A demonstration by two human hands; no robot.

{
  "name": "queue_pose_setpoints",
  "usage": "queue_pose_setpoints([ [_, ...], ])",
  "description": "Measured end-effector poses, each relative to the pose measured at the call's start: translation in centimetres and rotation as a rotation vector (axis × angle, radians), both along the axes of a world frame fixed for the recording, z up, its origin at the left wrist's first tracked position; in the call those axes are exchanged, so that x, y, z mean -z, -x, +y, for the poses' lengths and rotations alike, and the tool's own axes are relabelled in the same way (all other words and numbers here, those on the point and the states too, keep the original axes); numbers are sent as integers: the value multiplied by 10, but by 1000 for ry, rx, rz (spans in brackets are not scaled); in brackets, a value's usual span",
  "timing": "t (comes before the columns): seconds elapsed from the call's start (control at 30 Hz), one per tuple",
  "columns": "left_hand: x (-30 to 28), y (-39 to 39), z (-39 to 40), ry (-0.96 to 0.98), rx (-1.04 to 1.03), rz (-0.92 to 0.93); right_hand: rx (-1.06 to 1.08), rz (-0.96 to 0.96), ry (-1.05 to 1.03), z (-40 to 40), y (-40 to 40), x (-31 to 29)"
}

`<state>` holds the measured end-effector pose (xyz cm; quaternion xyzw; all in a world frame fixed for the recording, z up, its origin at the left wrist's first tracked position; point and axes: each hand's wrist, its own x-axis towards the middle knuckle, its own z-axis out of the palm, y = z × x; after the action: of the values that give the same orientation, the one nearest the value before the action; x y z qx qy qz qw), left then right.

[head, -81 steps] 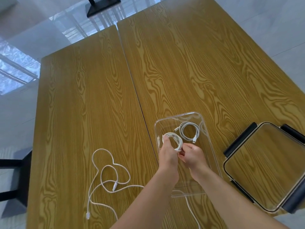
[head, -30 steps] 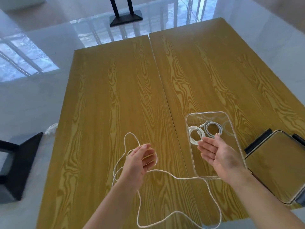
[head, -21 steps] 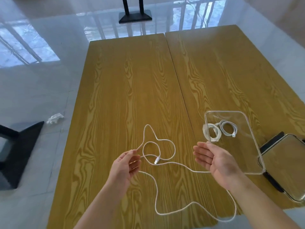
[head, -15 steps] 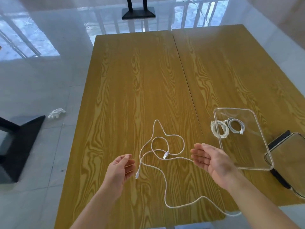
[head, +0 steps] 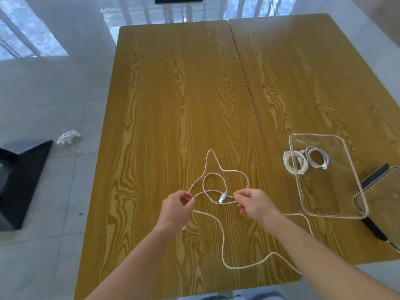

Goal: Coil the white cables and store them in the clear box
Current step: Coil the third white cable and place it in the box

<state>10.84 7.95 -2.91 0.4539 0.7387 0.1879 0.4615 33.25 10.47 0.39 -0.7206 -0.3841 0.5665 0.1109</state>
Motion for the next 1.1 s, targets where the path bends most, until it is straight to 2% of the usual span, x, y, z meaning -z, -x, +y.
queue_pose_setpoints([
  [0.13, 13, -9, 10, -4, 123, 196, -200, -198, -95, 2, 1, 12],
  [0.23, 21, -17, 14, -2, 157, 251, -316, -272, -127, 6, 6, 20],
  [0.73, 24, -55, 48, 158, -123, 190, -161, -407, 4, 33, 39, 60],
  [0.87, 26, -60, 46, 156, -147, 202, -110, -383, 29, 36, 45, 66],
  [1.1, 21, -51, 32, 156, -252, -75, -101, -300, -73, 26, 38, 52],
])
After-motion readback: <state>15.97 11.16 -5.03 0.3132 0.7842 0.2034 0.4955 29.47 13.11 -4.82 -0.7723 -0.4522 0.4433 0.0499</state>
